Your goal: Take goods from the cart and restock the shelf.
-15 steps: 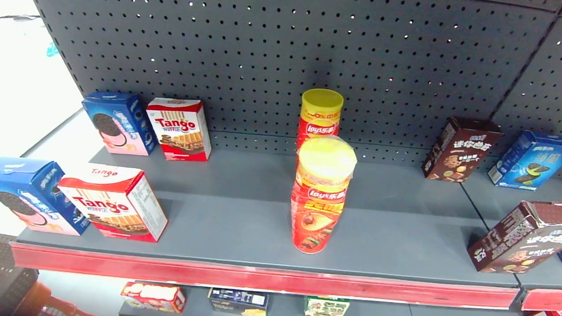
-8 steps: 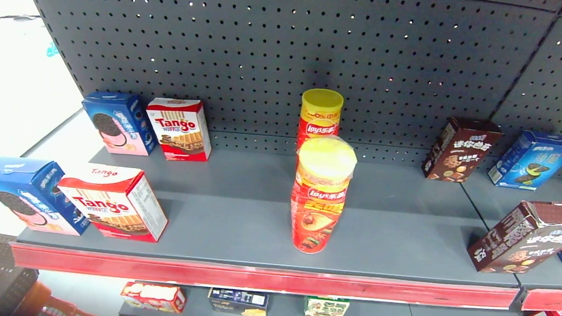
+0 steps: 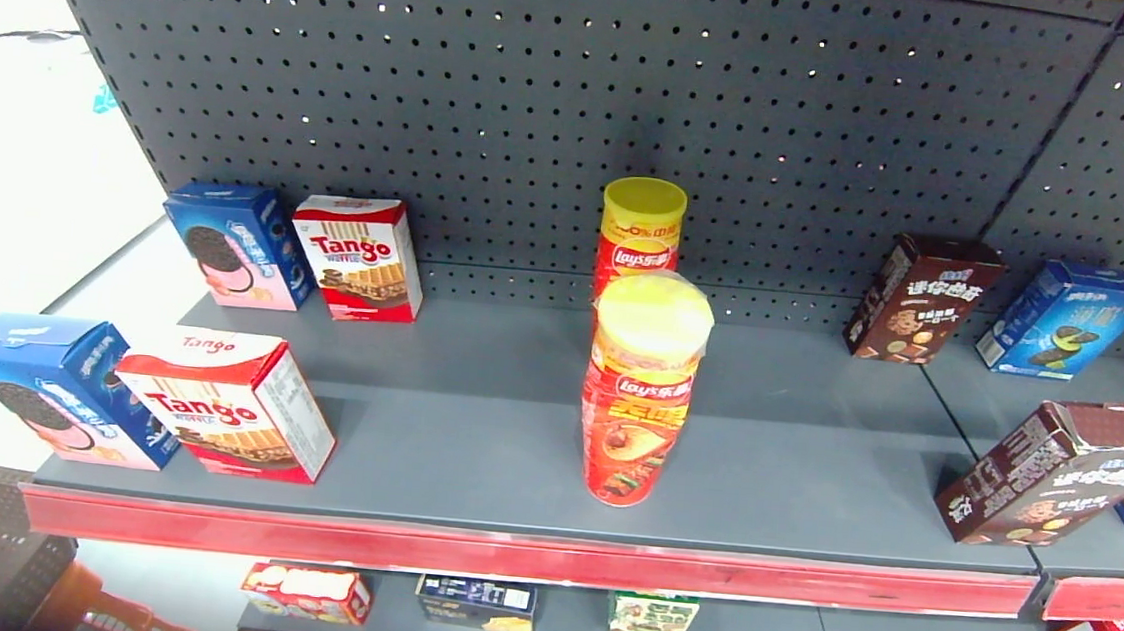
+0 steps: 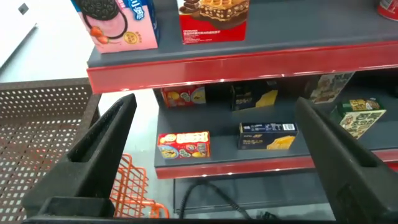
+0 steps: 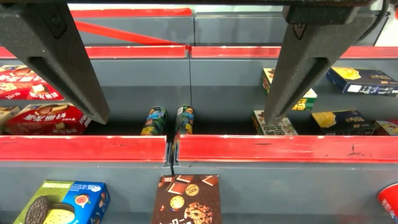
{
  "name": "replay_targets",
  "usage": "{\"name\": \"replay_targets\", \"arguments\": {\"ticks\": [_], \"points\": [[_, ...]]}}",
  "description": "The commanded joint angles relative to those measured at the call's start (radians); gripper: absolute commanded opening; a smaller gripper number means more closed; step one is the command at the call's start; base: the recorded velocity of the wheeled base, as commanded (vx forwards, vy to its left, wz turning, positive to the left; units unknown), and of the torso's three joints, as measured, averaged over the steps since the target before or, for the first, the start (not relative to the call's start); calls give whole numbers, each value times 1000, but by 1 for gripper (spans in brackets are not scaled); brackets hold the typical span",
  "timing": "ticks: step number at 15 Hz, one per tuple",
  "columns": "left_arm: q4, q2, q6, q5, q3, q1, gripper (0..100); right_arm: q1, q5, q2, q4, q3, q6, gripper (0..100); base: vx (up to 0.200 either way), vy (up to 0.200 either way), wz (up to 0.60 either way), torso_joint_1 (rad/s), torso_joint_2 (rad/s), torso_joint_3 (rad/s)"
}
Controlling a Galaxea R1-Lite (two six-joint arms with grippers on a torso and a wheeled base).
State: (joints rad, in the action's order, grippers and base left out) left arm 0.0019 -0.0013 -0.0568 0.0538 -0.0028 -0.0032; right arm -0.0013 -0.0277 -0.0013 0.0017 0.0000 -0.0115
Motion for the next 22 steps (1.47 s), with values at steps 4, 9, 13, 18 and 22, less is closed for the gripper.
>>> {"name": "replay_targets", "arguments": {"ticks": [4, 9, 13, 18, 22], "points": [[0, 1, 5, -6, 0, 0, 100, 0, 0, 1, 0, 0, 1, 100, 0, -50, 0, 1, 2, 1], [0, 1, 6, -9, 0, 0, 100, 0, 0, 1, 0, 0, 1, 100, 0, 0, 0, 0, 0, 0], [0, 1, 3, -8, 0, 0, 100, 0, 0, 1, 0, -2, 1, 100, 0, 0, 0, 0, 0, 0], [0, 1, 5, -6, 0, 0, 100, 0, 0, 1, 0, 0, -1, 100, -120, 0, 0, 2, -1, 6], [0, 1, 5, -6, 0, 0, 100, 0, 0, 1, 0, 0, -1, 100, 0, 0, 0, 0, 0, 0]]}}
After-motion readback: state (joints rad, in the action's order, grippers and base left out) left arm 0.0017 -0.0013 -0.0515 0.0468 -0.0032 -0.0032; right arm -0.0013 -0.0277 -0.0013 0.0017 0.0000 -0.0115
